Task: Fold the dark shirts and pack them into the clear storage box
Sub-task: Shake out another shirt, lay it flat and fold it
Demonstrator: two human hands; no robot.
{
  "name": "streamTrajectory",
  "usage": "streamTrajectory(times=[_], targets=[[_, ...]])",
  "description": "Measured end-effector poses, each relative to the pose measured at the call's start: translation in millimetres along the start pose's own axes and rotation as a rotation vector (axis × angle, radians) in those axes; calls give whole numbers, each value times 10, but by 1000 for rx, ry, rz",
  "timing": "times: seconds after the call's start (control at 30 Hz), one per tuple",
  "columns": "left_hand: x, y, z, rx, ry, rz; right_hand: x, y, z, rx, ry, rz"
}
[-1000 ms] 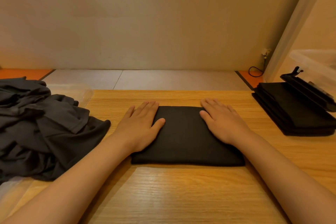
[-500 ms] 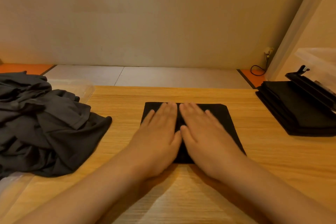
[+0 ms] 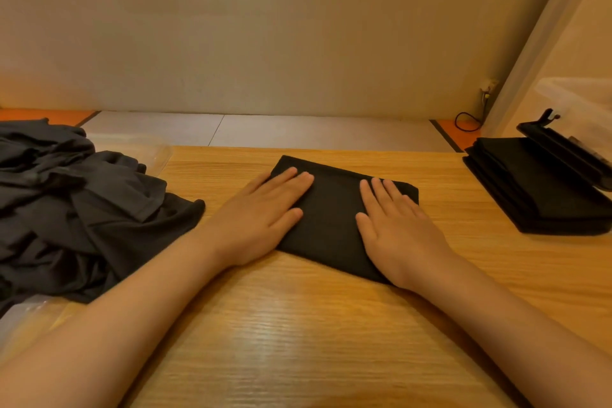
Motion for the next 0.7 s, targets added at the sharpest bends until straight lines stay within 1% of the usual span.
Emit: streamTrajectory(times=[0.13, 0.2, 0.27, 0.33, 0.37, 0.4, 0.47, 0.5, 0.53, 0.57, 0.63, 0.7], targets=[[32, 323, 16, -100, 11, 96, -60, -28, 47, -34, 44, -63], [22, 430, 26, -79, -2, 153, -94, -51, 149, -91, 13, -86], [-18, 483, 105, 11, -89, 218, -122, -55, 309, -125, -135, -76], [-98, 395, 213, 58, -198, 267, -147, -41, 454, -73, -318, -29], [-137, 285, 244, 39, -234, 276, -147, -26, 494, -19, -379, 29], [-169, 124, 244, -2, -248, 273, -132, -1, 502, 30, -396, 116], [-224, -294, 132, -93, -203, 262, -82, 81, 434, 59, -309, 339], [-240, -491, 25, -121, -142, 266, -55, 122, 372, 47, -231, 428], [-245, -642, -93, -123, -69, 277, -29, 146, 308, 36, -151, 476], [-238, -731, -203, -99, -2, 287, -3, 152, 247, 31, -75, 480], [-192, -727, -303, -13, 83, 271, 30, 142, 154, 28, 28, 404], [-134, -569, -263, 44, 153, 193, -1, 155, 118, 37, 46, 298]])
Point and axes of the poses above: each hand's wrist, its own x-axis towards the middle knuckle, its own z-axis out of the back of the hand, y = z × x, the point moved 5 cm from there along x, towards the middle knuckle, and after that the axes turned 8 degrees about y, right-handed, at the moved point
